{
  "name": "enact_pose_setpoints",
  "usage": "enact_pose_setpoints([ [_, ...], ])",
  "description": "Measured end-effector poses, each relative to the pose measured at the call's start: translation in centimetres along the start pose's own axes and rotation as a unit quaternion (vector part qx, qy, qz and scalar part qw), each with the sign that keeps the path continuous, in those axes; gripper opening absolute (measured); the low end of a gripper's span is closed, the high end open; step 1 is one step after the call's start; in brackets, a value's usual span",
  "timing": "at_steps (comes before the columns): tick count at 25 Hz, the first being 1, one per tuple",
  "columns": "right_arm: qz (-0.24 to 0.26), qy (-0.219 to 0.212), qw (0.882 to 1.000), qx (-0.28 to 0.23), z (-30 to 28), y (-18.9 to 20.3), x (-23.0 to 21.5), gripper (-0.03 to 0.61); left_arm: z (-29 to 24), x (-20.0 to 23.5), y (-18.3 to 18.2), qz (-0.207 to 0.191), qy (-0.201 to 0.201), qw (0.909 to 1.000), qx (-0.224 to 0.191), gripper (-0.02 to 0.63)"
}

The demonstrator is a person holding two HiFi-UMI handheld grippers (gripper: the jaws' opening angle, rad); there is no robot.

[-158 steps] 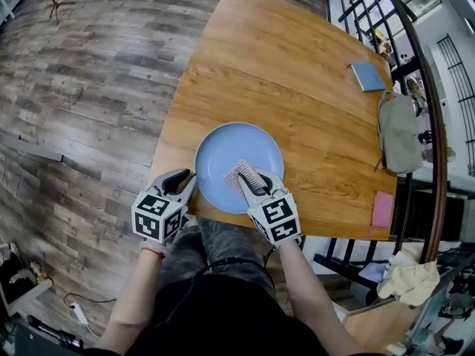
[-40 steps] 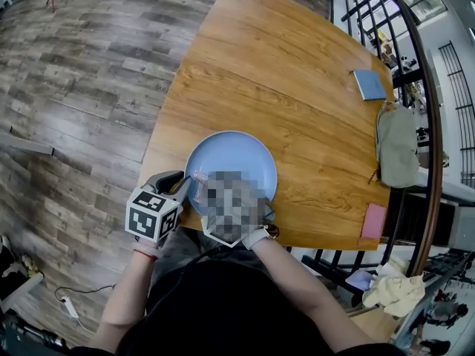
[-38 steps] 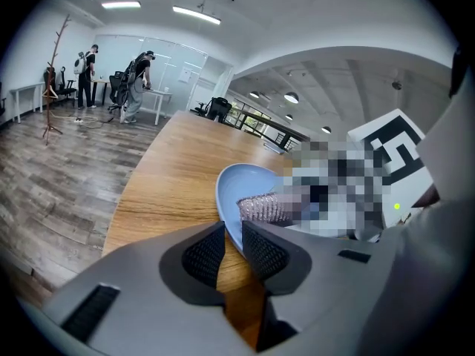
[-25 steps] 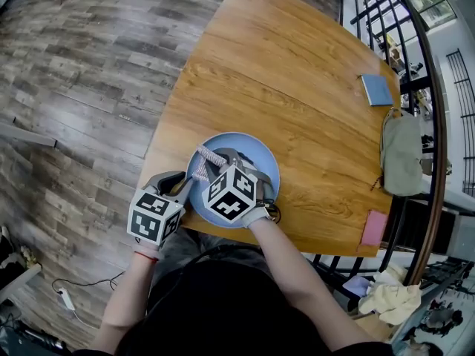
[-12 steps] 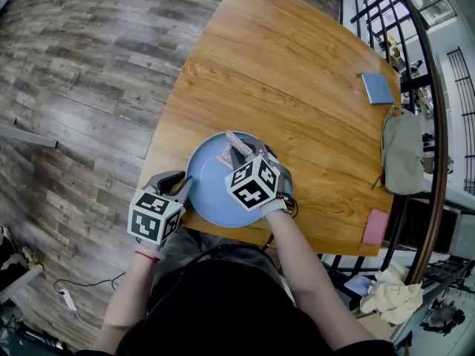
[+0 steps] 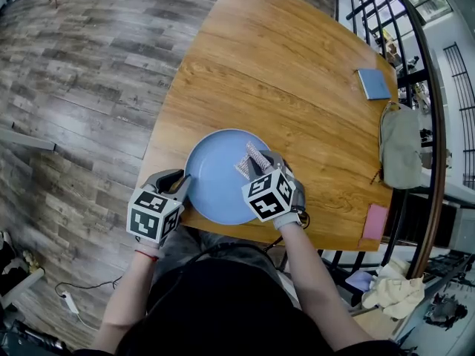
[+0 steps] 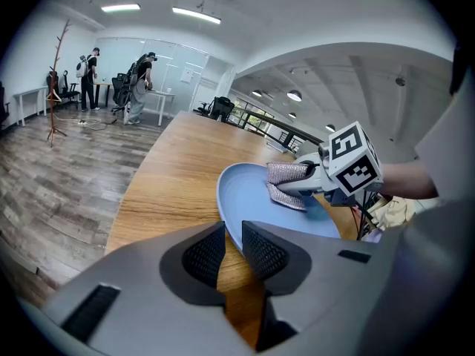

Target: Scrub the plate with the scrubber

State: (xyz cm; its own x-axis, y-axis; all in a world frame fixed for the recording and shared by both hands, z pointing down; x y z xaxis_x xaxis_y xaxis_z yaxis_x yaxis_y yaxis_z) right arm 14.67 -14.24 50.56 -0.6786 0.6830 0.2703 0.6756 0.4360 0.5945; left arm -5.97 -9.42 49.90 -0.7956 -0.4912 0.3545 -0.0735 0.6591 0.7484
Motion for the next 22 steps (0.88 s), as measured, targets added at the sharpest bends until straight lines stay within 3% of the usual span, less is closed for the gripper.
enact_pose_setpoints([
  [9, -0.027, -0.024, 0.999, 0.026, 2.9, 2.2, 2.7, 0.061, 0.0, 0.0, 0.0, -0.003, 0.006, 1.0000, 0.003, 0.069],
  [16, 0.006, -0.093, 0.995, 0.041, 3.4, 1.5, 6.3, 0.061, -0.3, -0.1, 0.1, -0.003, 0.011, 0.9999, 0.003, 0.069],
  [22, 0.023, -0.154, 0.987, 0.023, 2.5, -0.6, 8.7, 0.061, -0.3, -0.1, 0.0, 0.002, 0.011, 0.9999, 0.001, 0.069],
])
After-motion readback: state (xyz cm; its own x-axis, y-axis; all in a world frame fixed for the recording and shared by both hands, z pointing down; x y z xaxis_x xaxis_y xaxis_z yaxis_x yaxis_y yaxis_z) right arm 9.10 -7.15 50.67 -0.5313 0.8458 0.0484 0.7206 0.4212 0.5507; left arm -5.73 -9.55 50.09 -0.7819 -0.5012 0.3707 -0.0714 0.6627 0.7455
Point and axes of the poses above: the fingertips, and each gripper's own axes: z backward along the fingers, x to its left, y out of its underside, the point moved 5 cm from there along z, backward along the fingers, and after that the axes turned 9 degrees about -x, right-handed, at the moved point
